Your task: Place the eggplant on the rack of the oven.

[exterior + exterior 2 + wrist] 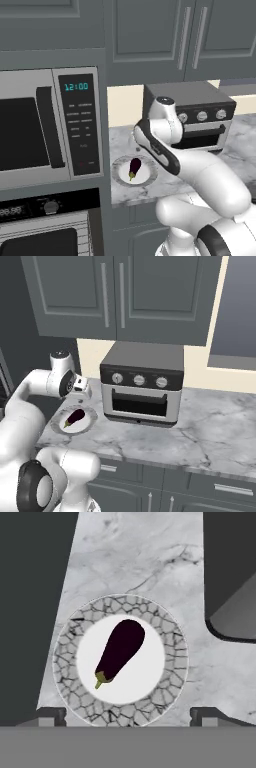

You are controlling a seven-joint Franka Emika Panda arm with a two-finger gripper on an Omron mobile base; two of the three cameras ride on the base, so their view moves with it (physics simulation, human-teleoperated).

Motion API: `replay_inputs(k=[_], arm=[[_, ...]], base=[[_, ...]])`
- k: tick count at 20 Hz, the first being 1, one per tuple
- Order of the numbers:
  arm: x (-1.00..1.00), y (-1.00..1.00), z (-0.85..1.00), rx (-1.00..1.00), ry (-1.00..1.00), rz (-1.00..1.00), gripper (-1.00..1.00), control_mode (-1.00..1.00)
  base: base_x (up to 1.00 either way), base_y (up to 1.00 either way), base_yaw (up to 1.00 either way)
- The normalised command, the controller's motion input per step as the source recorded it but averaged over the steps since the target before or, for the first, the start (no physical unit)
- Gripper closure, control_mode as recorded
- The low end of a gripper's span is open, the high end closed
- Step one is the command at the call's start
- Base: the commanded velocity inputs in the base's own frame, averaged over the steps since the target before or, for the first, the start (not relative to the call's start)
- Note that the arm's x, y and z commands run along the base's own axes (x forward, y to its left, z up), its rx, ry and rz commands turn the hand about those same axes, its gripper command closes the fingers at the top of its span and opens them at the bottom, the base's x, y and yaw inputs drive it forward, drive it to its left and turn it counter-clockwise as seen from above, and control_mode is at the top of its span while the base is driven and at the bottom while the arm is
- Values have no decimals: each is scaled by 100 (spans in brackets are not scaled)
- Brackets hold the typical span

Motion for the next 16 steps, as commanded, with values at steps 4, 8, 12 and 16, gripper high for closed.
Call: replay_inputs(k=[4, 8, 12, 16], arm=[[27, 12, -69, 1, 4, 0, -100, -100], [26, 35, -64, 0, 0, 0, -100, -100], [19, 12, -46, 0, 0, 0, -100, -100], [14, 4, -40, 0, 0, 0, -100, -100]], base=[[0, 0, 0], [0, 0, 0], [0, 0, 0], [0, 0, 0]])
